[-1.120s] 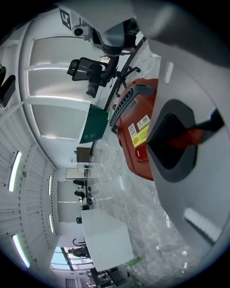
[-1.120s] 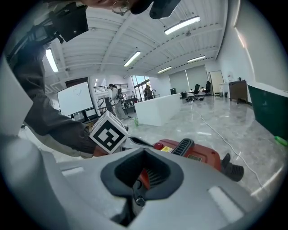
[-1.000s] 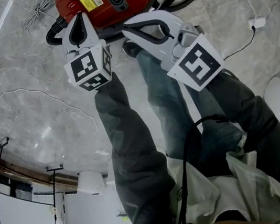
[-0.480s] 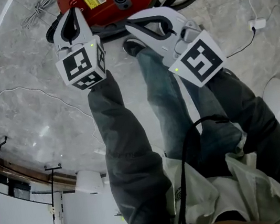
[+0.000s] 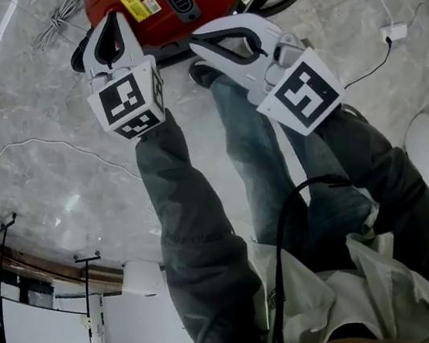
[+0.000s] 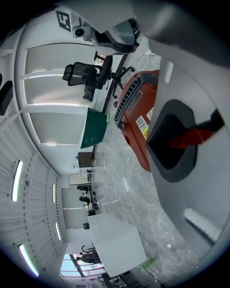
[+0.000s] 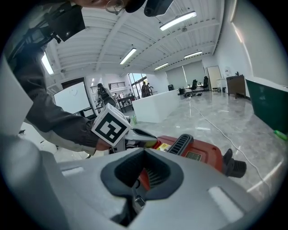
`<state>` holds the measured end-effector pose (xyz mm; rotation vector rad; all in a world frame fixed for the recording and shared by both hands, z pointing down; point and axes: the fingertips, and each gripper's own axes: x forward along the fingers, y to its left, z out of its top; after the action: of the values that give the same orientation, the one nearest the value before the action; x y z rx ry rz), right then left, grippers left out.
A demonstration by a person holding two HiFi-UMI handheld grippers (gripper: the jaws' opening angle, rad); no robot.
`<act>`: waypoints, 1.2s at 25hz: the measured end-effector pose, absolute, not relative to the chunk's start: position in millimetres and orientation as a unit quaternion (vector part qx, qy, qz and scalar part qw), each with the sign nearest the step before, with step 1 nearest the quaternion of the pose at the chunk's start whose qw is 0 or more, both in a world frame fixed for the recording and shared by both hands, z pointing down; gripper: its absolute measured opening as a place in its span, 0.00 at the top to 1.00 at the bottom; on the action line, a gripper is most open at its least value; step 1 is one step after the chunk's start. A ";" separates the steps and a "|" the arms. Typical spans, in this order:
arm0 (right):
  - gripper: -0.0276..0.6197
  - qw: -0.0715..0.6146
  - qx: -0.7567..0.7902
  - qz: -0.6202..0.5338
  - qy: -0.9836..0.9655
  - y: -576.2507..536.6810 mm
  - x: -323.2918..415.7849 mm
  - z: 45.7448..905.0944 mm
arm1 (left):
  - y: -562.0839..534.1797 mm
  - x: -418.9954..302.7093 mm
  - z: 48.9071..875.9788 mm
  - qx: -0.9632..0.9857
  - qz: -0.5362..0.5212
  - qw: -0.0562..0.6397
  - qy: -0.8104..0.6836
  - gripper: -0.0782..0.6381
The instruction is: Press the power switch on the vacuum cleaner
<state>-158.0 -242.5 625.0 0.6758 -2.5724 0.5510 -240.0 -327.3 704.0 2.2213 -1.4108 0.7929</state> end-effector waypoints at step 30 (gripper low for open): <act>0.96 0.208 0.308 0.254 -0.893 -232.0 -115.1 635.5 | -335.3 -232.9 708.6 0.805 0.303 0.190 -0.474 0.89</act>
<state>-115.1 -232.0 635.5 0.8566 -2.4863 0.7057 -232.9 -335.3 708.6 2.2614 -1.3310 0.8524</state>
